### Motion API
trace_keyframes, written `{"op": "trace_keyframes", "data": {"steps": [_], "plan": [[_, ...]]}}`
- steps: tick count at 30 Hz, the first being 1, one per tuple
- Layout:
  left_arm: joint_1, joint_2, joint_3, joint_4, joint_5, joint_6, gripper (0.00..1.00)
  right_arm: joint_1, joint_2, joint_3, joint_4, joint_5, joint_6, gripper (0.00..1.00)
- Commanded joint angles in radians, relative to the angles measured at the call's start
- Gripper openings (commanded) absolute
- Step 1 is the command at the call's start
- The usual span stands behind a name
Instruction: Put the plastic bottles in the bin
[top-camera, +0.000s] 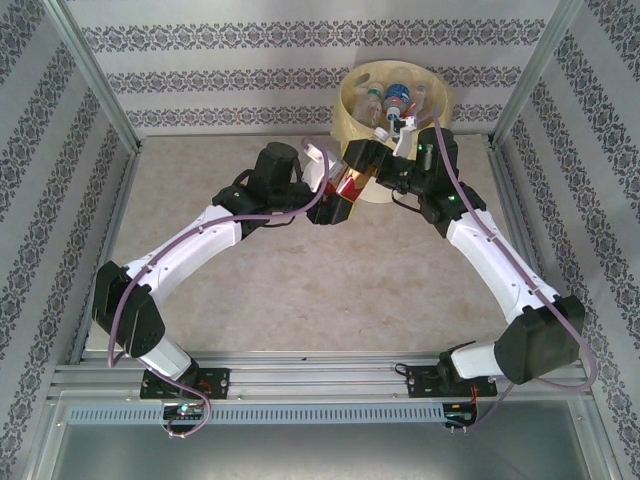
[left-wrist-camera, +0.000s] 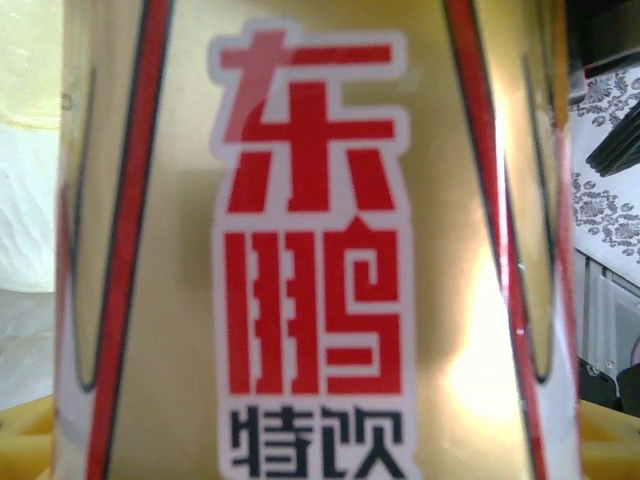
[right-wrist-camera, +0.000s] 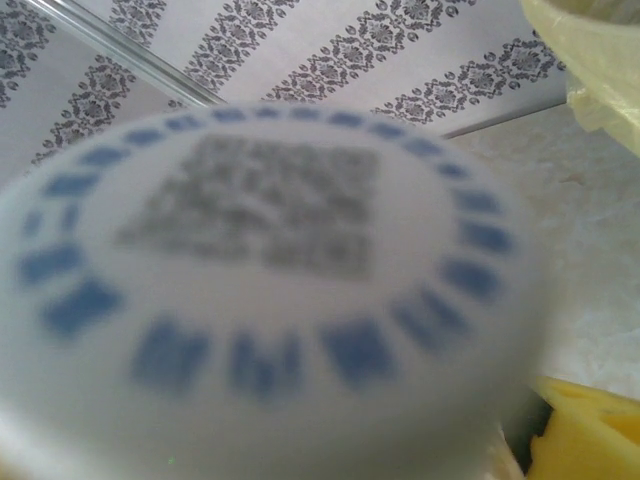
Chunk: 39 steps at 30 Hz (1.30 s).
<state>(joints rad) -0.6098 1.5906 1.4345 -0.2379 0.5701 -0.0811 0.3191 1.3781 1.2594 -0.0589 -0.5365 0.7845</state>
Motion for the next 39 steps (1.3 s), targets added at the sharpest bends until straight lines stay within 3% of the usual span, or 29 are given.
{"op": "trace_keyframes", "data": {"steps": [1,4,9,10,12,16,22,30,39], "plan": [[-0.013,-0.015,0.035,0.044,0.029,0.029,0.47,0.01,-0.007,0.028,0.01,-0.003,-0.013,0.78],[-0.013,-0.011,0.037,0.047,0.032,0.028,0.47,0.009,-0.017,0.023,-0.004,0.007,-0.036,0.67],[-0.012,0.01,0.057,0.028,0.001,0.016,0.51,0.01,-0.018,0.038,-0.027,0.013,-0.055,0.57],[-0.012,0.015,0.069,0.016,-0.015,0.006,0.55,0.008,-0.019,0.038,-0.028,0.019,-0.058,0.56],[-0.008,0.017,0.078,0.004,-0.033,-0.01,0.76,0.002,-0.019,0.041,-0.03,0.033,-0.063,0.55],[0.004,-0.031,0.025,0.077,-0.048,-0.044,0.99,-0.028,-0.02,0.08,-0.053,0.059,-0.095,0.54],[0.056,-0.159,-0.123,0.24,-0.21,-0.156,1.0,-0.116,0.012,0.241,-0.108,0.129,-0.177,0.53],[0.061,-0.237,-0.206,0.183,-0.645,-0.208,1.0,-0.21,0.179,0.509,-0.172,0.265,-0.276,0.54],[0.063,-0.231,-0.207,0.105,-0.75,-0.213,1.0,-0.262,0.437,0.839,-0.395,0.354,-0.401,0.55]]}}
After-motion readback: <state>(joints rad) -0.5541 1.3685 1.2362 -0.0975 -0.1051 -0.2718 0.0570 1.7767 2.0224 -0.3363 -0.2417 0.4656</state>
